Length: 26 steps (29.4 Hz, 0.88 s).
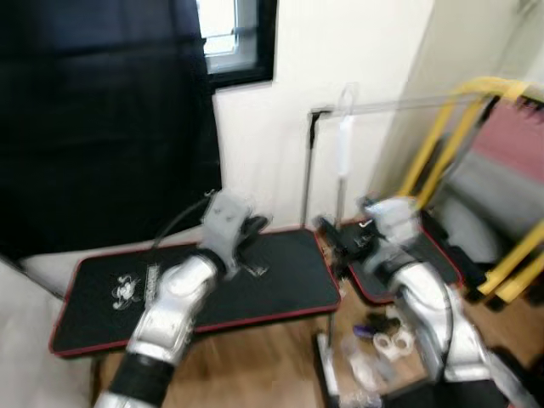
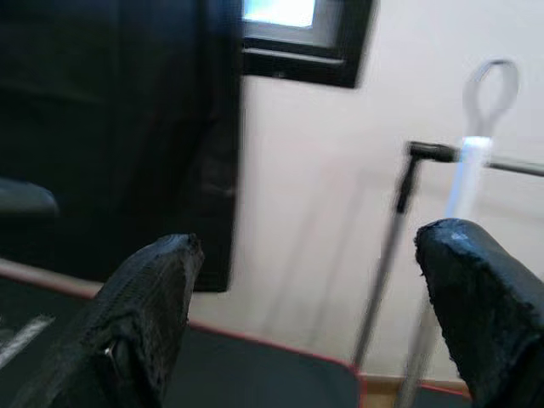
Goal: Sweep floor
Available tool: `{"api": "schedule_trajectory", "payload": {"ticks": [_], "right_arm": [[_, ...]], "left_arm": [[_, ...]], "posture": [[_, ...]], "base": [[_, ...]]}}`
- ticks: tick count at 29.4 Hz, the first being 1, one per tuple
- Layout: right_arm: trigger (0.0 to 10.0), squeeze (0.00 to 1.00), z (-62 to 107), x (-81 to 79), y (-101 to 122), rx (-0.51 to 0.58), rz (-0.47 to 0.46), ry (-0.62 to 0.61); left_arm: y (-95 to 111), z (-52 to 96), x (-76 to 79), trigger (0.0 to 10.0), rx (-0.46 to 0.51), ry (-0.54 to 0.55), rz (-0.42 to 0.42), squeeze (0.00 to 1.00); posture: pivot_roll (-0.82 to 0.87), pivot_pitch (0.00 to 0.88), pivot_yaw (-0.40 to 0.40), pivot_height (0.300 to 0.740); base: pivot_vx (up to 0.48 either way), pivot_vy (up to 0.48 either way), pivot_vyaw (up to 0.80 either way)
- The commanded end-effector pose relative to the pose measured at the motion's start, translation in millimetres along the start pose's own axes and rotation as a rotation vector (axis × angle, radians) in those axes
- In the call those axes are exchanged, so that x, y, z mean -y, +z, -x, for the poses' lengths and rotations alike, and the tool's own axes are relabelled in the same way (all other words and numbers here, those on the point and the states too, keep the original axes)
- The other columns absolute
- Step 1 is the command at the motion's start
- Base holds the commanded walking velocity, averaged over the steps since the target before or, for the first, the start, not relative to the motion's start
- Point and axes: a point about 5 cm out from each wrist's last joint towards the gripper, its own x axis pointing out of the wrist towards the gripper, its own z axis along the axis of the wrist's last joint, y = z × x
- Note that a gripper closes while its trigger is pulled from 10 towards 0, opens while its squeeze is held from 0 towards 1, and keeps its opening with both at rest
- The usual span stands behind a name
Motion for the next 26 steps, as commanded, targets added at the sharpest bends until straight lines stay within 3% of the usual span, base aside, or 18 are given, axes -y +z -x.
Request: {"api": "schedule_trajectory", "payload": {"ticks": [1,14,19,26], "right_arm": [[10.0,0.0,5.7,8.1,-5,-0.022,-0.004,-0.027],[10.0,0.0,6.4,8.5,-3,-0.021,0.01,-0.022],[10.0,0.0,6.0,10.9,0,-0.014,0.031,-0.043],[10.0,0.0,-3.4,37.3,18,0.006,0.074,-0.182]], "left_arm": [[2,-4.4,9.8,10.0,0.005,-0.038,-0.003,0.0],[3,-4.0,10.9,10.0,0.005,-0.039,-0.004,0.0],[3,-3.4,11.1,10.0,0.003,-0.037,-0.006,0.0],[9,2.5,16.0,10.0,0.019,-0.077,-0.029,0.0]], "posture": [[-0.2,0.0,-0.118,0.74],[-0.2,0.003,-0.12,0.74],[-0.2,0.01,-0.119,0.74],[-0.18,0.052,-0.127,0.74]], "base": [[0.337,0.0,0.0],[0.336,0.0,0.0],[0.097,0.0,0.0],[0.0,0.0,0.0]]}}
